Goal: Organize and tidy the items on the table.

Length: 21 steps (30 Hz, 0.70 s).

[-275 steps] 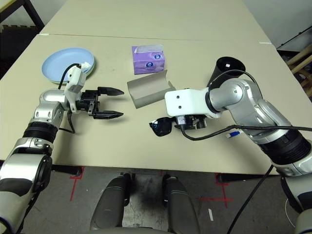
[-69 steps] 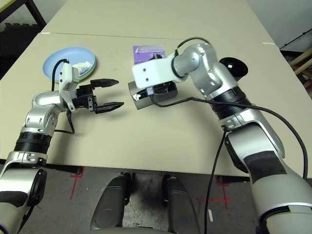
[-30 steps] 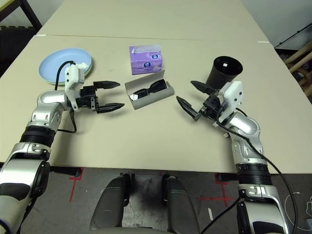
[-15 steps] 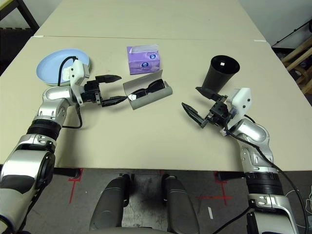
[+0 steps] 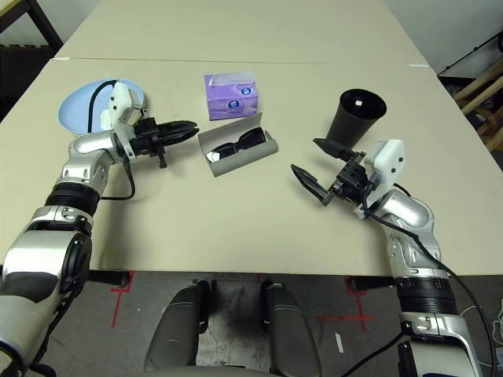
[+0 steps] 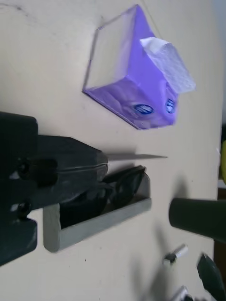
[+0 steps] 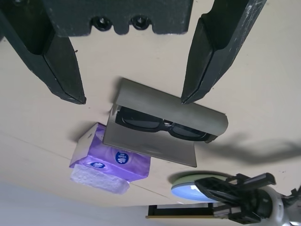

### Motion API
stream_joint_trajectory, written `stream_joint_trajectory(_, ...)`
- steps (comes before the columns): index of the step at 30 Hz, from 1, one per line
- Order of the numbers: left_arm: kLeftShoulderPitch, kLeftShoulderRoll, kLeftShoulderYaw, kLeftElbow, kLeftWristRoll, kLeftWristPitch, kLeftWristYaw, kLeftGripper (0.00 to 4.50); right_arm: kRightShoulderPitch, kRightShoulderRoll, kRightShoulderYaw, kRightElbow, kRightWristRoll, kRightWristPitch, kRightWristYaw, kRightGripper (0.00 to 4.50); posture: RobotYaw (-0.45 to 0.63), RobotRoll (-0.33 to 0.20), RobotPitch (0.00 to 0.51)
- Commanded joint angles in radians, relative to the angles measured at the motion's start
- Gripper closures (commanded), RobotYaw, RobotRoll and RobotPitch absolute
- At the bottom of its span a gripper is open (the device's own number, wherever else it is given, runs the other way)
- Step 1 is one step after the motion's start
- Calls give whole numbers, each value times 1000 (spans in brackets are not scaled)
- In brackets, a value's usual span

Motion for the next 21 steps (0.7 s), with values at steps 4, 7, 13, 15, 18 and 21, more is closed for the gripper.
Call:
stream_joint_trajectory(4,-42,-17,-15,71,62,-41,60,4456,23,-8,11,-32,7,21,2,0,83,0,210)
stream_joint_trajectory(7,-55,-18,-24,98,99,-59,119,4456,29,-8,12,-52,9,31,-3,0,79,0,208)
stream_joint_trajectory(13,-66,-24,-37,126,146,-75,161,4456,38,-9,13,-91,10,52,-15,0,74,0,205)
stream_joint_trajectory(15,-65,-25,-47,132,162,-78,160,4456,35,-9,14,-97,10,57,-18,0,73,0,205)
stream_joint_trajectory(18,-59,-33,-52,126,161,-77,129,4456,31,-9,16,-104,9,63,-23,0,72,0,207)
stream_joint_trajectory(21,-54,-44,-45,109,142,-69,83,4456,29,-9,18,-106,8,65,-27,0,72,0,207)
